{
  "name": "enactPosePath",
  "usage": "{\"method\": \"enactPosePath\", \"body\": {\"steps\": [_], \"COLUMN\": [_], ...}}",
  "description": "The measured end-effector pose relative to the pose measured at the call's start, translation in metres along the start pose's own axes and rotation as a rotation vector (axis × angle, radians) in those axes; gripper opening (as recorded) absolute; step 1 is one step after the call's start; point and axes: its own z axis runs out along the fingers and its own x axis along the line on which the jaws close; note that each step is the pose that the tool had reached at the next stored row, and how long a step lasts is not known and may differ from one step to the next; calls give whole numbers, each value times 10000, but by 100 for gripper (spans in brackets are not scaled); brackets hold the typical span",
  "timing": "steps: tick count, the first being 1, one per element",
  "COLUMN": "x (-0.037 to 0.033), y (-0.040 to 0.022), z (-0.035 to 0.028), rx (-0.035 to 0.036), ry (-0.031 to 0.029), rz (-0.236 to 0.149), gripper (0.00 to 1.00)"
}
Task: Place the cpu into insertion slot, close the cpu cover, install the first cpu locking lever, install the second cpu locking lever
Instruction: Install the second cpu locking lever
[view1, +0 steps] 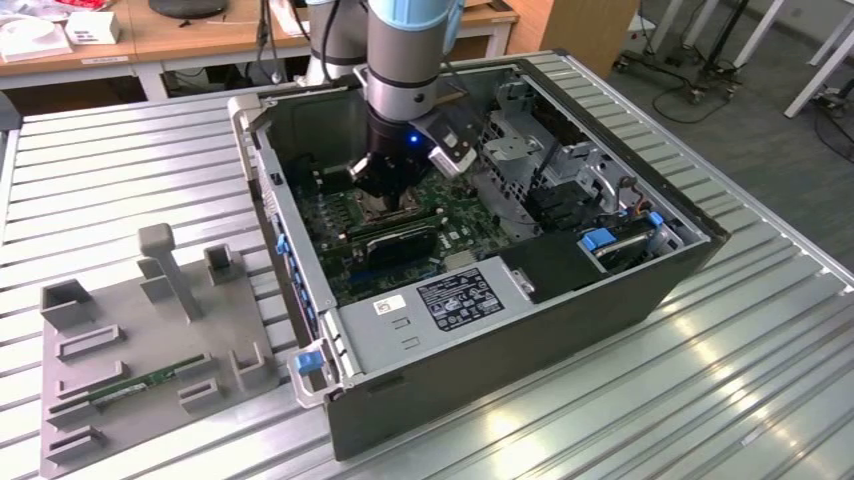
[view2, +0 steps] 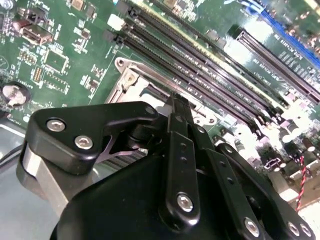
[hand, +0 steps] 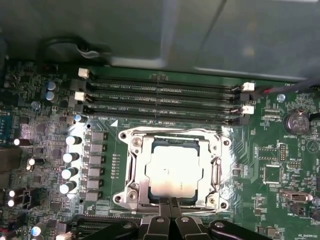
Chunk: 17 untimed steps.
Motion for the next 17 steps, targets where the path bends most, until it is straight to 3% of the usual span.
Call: {"method": "enactPosePath", "body": {"steps": [9, 17], "x": [-10, -15], "y": [150, 204], "z": [-42, -94], "rx": [-1, 1], "ry": [-1, 1], "rz": [1, -1], "gripper": [11, 11]}}
